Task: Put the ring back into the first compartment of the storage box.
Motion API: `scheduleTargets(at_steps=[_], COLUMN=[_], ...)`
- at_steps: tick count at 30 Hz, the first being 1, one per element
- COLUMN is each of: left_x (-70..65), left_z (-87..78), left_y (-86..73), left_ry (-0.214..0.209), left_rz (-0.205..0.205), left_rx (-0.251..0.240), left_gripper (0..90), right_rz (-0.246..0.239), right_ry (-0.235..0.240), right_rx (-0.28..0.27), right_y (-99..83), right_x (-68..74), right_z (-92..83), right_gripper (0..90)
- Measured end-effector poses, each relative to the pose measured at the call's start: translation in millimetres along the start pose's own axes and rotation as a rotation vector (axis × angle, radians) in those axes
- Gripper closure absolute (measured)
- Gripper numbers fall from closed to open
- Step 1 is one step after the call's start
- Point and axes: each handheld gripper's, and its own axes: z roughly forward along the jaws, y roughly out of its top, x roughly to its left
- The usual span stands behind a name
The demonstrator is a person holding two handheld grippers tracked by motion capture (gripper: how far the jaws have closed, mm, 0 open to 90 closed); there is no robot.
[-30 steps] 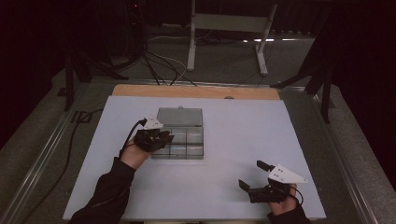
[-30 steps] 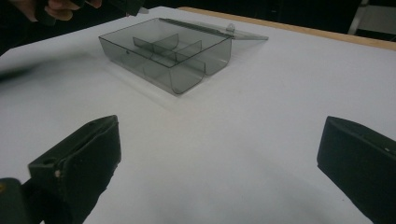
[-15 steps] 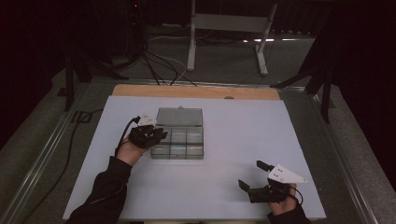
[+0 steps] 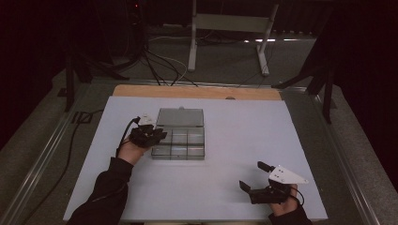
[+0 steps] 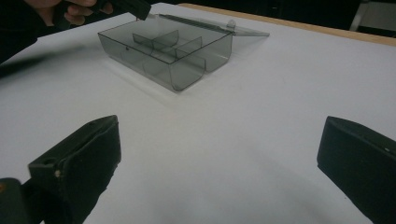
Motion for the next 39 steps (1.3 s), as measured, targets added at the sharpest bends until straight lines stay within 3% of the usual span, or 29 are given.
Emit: scheduleTargets(at_steps=[14,24,39], left_x=[2.8,2.2,2.3], left_z=[10.9,15.7,20.1], left_y=[-2.8,-2.8,0.3], left_ry=[0.001,0.021,0.013], left_rz=[-0.006,0.016,0.011], left_rx=[0.028,0.062,0.092], left_gripper=[73.2,73.1,72.5], right_rz=[0.005,0.002,0.003], right_ry=[0.004,0.005,0.007], right_rx=[0.004,0.006,0.009], right_y=[-0.2,-0.3,-1.0], right_x=[-0.2,-0.1,-0.7], right_z=[0.4,0.4,0.8], right_gripper=[0.0,0.0,0.0])
